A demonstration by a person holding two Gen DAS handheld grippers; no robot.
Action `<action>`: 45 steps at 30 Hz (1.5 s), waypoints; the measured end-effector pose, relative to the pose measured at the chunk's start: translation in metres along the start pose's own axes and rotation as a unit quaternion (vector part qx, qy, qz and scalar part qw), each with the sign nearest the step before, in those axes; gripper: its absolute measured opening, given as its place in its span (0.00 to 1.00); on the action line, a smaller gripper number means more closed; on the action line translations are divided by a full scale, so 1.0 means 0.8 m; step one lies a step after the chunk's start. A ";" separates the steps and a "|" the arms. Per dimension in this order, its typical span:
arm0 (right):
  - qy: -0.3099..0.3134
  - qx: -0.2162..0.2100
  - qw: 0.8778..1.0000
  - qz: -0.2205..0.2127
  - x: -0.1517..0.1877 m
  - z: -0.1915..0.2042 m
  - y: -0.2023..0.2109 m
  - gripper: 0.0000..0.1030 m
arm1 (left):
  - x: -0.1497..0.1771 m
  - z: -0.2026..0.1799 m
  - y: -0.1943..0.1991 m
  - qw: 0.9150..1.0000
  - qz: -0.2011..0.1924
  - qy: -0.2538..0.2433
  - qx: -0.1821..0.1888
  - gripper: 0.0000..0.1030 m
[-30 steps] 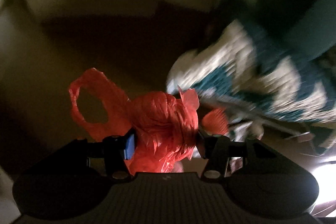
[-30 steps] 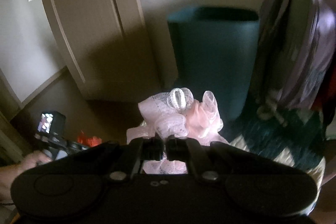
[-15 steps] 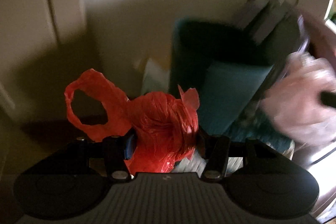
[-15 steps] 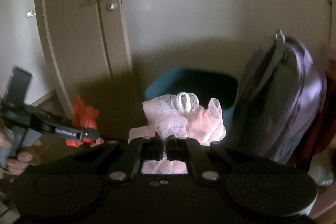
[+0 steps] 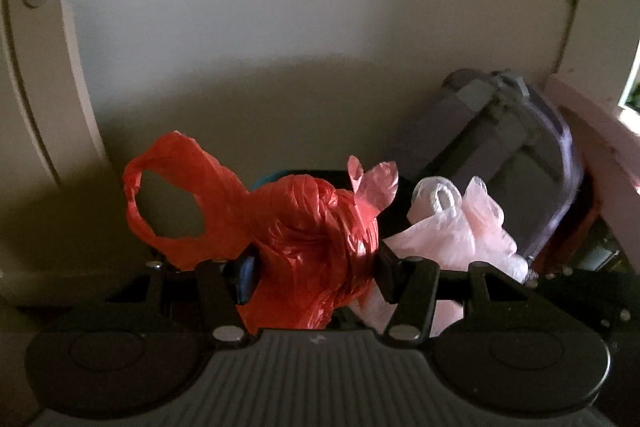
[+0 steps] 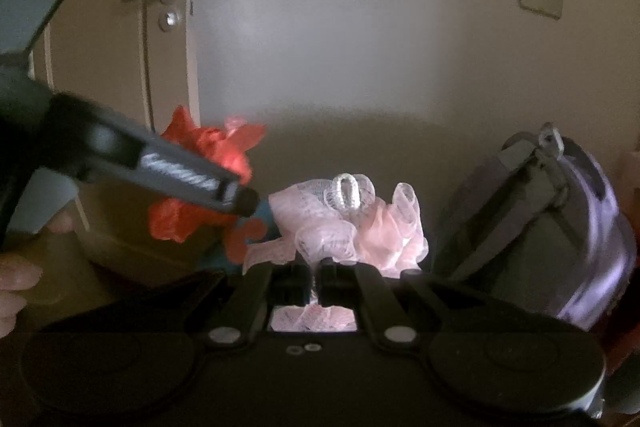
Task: Collect trash
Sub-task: 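Carry both items to the teal wastebasket and open both tools over it, then withdraw both tools from the wastebasket and lower them toward the floor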
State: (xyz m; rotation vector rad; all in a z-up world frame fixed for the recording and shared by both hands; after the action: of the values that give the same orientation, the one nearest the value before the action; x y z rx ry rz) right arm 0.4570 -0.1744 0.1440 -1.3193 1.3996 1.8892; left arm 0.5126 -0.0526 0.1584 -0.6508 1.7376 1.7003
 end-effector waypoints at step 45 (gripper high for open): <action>-0.006 -0.049 0.998 0.032 0.053 0.026 0.045 0.72 | 0.082 -0.010 0.006 0.999 -0.013 -0.019 0.034 0.79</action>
State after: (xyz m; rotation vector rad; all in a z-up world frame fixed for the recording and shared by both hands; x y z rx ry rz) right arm 0.4006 -0.1772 0.1247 -1.3204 1.3734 2.0287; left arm 0.4635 -0.0560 0.1145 -0.6037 1.7453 1.6174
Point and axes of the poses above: each gripper's, at about its wrist camera, not at the fingertips, and y roughly against the way its jaws point, z to its left, x to its underside, the point moved 2 cm from there along -y, roughly the way its jaws point, and after that the axes turned 7 degrees about -x, right-handed, at the moved point
